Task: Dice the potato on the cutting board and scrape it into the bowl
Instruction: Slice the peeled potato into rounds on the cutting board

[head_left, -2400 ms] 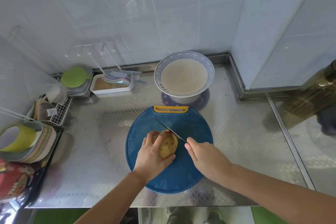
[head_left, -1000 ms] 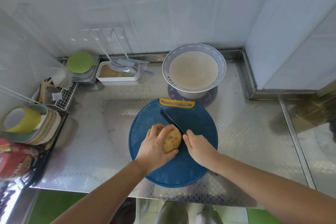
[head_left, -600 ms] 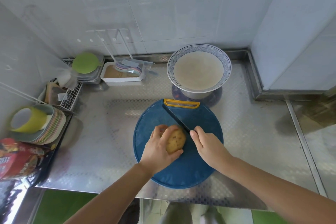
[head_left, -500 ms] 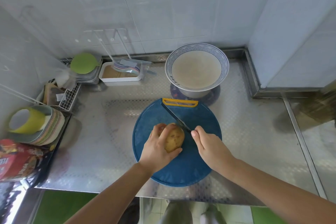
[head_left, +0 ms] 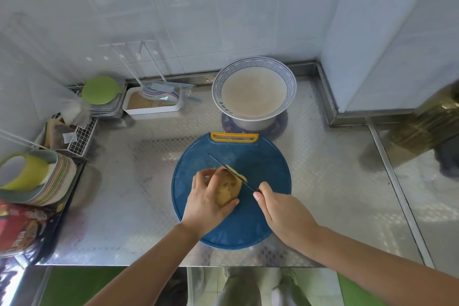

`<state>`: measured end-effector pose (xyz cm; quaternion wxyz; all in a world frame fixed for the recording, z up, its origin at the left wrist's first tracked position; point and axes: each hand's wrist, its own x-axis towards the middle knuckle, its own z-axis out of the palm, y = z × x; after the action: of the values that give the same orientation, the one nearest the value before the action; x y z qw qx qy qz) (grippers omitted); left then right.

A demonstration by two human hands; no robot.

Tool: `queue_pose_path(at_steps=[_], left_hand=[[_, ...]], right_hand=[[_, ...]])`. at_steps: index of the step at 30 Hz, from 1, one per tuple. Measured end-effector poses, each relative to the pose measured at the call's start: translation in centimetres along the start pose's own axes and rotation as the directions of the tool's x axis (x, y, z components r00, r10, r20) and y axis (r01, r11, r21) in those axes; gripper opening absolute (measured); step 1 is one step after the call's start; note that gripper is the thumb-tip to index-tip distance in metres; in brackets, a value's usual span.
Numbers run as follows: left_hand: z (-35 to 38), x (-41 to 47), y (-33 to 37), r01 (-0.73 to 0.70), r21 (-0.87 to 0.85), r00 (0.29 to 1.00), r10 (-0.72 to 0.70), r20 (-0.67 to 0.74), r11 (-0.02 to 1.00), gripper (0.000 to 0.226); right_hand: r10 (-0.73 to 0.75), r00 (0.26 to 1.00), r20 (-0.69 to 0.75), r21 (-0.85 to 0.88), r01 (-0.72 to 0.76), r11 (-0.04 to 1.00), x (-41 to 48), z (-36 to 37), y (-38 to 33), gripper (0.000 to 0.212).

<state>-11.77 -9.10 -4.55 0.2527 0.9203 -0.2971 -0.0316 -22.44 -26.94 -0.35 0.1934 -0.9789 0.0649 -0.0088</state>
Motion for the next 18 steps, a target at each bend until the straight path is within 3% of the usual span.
queue_pose_path(at_steps=[4,8,12,18], left_hand=[[0.0,0.0,0.1,-0.006,0.002,1.0,0.006,-0.007,1.0,0.072],[-0.2,0.0,0.1,0.008,-0.006,1.0,-0.008,0.011,1.0,0.073],[-0.4,0.0,0.1,0.01,-0.025,1.0,-0.01,0.015,1.0,0.072],[-0.6,0.2,0.2,0.016,-0.036,1.0,-0.015,0.025,0.999,0.075]], right_hand=[[-0.032,0.999,-0.013,-0.027,0.031,0.999,-0.1,0.1,-0.2,0.024],[-0.007,1.0,0.011,-0.002,0.007,1.0,-0.1,0.1,0.1,0.046],[-0.041,0.997,0.06,-0.066,0.045,0.997,0.2,0.0,0.2,0.051],[-0.104,0.985,0.137,0.019,0.103,0.995,0.7,0.1,1.1,0.063]])
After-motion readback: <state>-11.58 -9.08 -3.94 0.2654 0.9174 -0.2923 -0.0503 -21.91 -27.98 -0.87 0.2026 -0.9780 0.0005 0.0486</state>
